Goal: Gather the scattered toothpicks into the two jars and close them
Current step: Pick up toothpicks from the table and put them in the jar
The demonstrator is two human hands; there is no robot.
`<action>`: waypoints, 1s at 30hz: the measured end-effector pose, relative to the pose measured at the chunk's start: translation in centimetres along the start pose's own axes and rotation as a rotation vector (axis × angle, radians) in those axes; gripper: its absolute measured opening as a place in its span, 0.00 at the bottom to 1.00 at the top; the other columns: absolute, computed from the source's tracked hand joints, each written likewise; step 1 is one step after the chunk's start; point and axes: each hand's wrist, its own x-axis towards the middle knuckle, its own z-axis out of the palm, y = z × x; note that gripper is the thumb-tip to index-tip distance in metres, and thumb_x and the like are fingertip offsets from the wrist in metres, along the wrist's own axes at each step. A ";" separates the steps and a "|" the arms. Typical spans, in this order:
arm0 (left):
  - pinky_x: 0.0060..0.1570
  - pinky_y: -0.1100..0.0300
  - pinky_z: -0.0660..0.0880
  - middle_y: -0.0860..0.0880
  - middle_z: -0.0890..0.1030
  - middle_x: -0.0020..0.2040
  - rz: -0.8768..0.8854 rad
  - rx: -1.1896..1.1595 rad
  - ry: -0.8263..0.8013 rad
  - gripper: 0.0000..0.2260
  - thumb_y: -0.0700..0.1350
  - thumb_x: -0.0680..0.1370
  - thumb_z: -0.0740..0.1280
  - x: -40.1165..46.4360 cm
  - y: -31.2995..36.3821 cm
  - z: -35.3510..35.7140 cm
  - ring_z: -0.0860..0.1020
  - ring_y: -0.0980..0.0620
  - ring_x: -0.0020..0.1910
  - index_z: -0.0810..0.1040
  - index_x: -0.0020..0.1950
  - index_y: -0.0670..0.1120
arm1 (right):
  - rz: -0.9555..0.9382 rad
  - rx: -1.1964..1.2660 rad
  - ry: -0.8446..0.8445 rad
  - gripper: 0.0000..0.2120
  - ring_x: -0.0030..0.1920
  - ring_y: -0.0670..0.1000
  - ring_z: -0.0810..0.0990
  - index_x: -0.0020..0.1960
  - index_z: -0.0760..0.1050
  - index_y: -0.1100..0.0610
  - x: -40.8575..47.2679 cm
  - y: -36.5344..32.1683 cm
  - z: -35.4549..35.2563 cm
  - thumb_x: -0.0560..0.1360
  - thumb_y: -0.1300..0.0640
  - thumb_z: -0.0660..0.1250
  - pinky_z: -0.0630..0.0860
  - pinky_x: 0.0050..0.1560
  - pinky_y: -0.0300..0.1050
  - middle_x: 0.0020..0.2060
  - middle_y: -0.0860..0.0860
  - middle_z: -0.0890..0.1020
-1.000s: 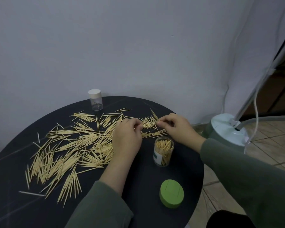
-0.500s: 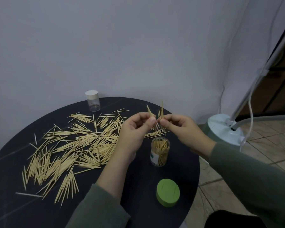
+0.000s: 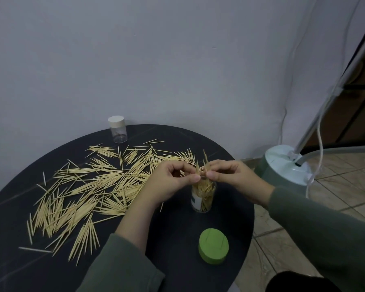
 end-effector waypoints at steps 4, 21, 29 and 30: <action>0.43 0.65 0.76 0.49 0.83 0.44 0.049 0.032 0.004 0.08 0.46 0.70 0.74 -0.2 0.2 -0.1 0.80 0.57 0.43 0.84 0.48 0.48 | -0.039 -0.064 -0.015 0.12 0.56 0.52 0.80 0.50 0.83 0.56 -0.3 0.1 -0.6 0.68 0.55 0.72 0.78 0.57 0.45 0.53 0.54 0.82; 0.47 0.49 0.75 0.52 0.83 0.40 0.239 0.255 0.084 0.15 0.57 0.76 0.61 -0.3 0.3 1.5 0.79 0.51 0.45 0.85 0.52 0.54 | 0.042 -0.461 -0.111 0.24 0.53 0.52 0.78 0.53 0.76 0.31 -0.3 -0.3 -0.6 0.58 0.31 0.74 0.76 0.55 0.56 0.49 0.38 0.82; 0.54 0.60 0.71 0.63 0.81 0.51 0.172 0.215 0.171 0.12 0.51 0.73 0.63 -0.2 0.0 0.3 0.74 0.59 0.57 0.81 0.53 0.61 | 0.075 -0.477 -0.087 0.23 0.51 0.51 0.76 0.52 0.76 0.35 -0.2 -0.5 -0.4 0.58 0.36 0.73 0.75 0.52 0.49 0.45 0.36 0.79; 0.52 0.64 0.68 0.65 0.81 0.49 0.168 0.283 0.177 0.11 0.52 0.72 0.64 -0.2 0.0 0.0 0.73 0.61 0.56 0.81 0.50 0.64 | 0.074 -0.479 -0.083 0.22 0.50 0.51 0.76 0.52 0.76 0.34 -0.2 -0.5 -0.4 0.58 0.37 0.74 0.75 0.51 0.47 0.42 0.33 0.79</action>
